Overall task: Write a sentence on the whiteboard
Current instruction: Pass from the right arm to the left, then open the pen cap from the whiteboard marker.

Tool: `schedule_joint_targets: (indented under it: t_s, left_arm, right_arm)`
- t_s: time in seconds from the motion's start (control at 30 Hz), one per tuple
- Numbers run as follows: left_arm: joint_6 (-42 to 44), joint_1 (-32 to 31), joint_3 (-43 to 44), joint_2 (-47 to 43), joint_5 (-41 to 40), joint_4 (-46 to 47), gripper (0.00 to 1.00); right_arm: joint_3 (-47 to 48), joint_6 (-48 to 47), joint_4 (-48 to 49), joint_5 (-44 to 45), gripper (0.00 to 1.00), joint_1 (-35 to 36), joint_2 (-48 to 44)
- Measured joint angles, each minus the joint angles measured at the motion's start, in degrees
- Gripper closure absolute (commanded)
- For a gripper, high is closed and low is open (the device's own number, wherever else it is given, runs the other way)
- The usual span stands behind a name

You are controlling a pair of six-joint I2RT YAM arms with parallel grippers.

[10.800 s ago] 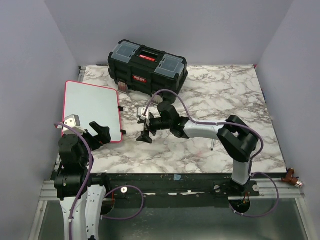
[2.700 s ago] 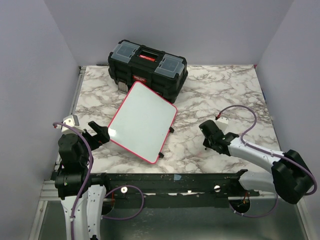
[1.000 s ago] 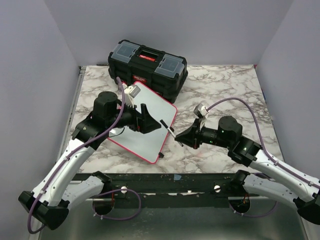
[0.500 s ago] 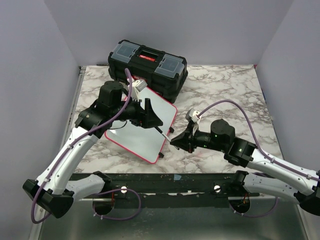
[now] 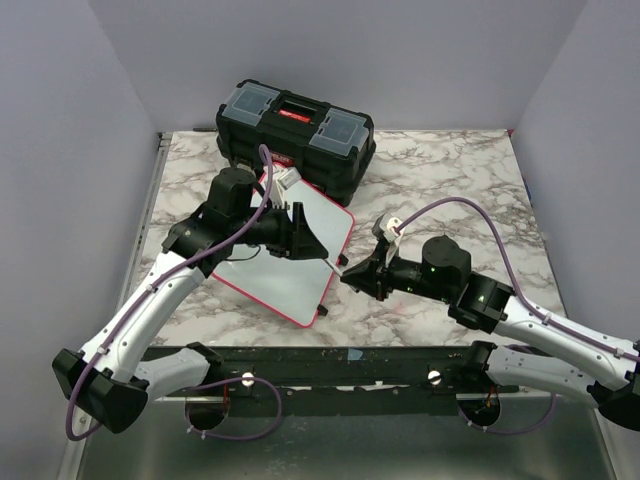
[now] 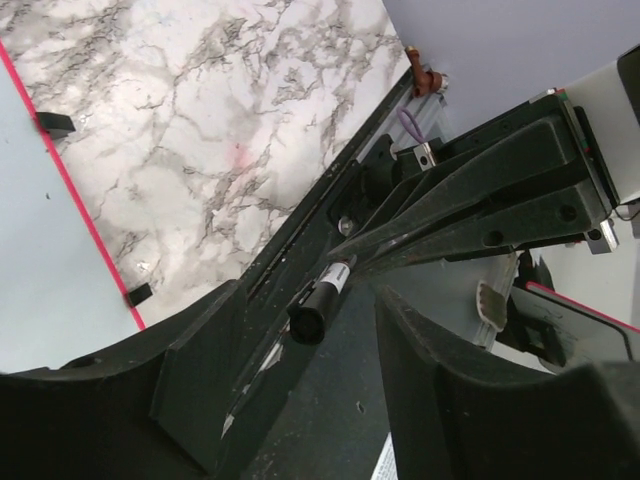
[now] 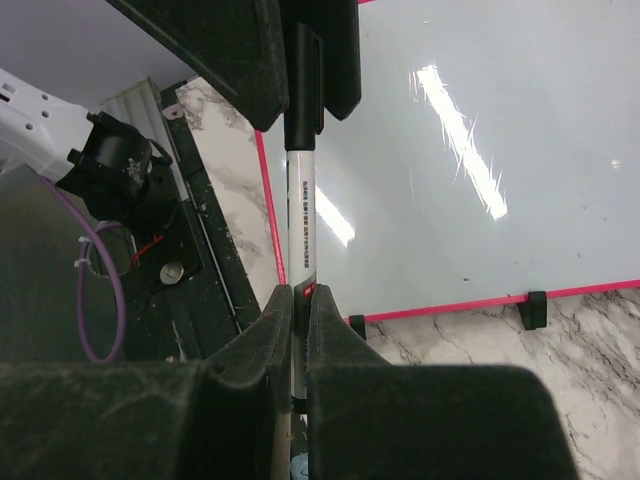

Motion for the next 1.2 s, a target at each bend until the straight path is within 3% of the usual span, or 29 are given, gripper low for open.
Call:
schedule_joint_targets:
  t_s: [0.07,0.17,0.33,0.4,0.5,0.53,0.63,1.0,1.2]
  left_arm:
    - [-0.72,-0.2,-0.37,0.0,0.52,0.76,0.52]
    - [-1.64,-0.35,-1.4,-0.13,1.09,2.75,0.65]
    - [-3.39,-0.35,-3.34,-0.26,1.92,4.68,1.0]
    - [-3.89,-0.35,-3.37,-0.33,2.69,5.2,1.0]
    - [-4.04,-0.48,-3.37,-0.42,2.73,5.46,1.0]
    - [-4.11,-0.48,-3.37,-0.46,2.67,5.46,1.0]
    - [-4.09,-0.46,-3.37,-0.94,2.29,5.4,1.0]
    - [-3.67,-0.46,-3.37,-7.28,-6.16,4.11,1.0]
    - [-2.6,-0.46,-3.74,-9.44,-12.22,3.76,1.0]
  right_arm:
    - [0.0,-0.11,0.0,0.13,0.99,0.0,0.0]
    - [0.0,-0.44,0.0,0.13,0.99,0.0,0.0]
    - [-0.02,-0.63,-0.09,0.22,0.99,0.02,0.0]
    - [-0.24,-0.9,-0.11,0.52,0.88,0.09,0.0]
    - [-0.37,0.04,0.15,1.4,0.5,0.11,-0.15]
    - [-0.37,0.74,0.35,1.97,0.44,0.11,-0.15]
    - [-0.39,2.73,0.81,3.65,0.35,0.11,-0.13]
    - [-4.57,13.33,2.99,12.09,0.18,0.11,-0.15]
    - [-5.55,21.94,3.37,20.83,0.0,0.11,-0.92]
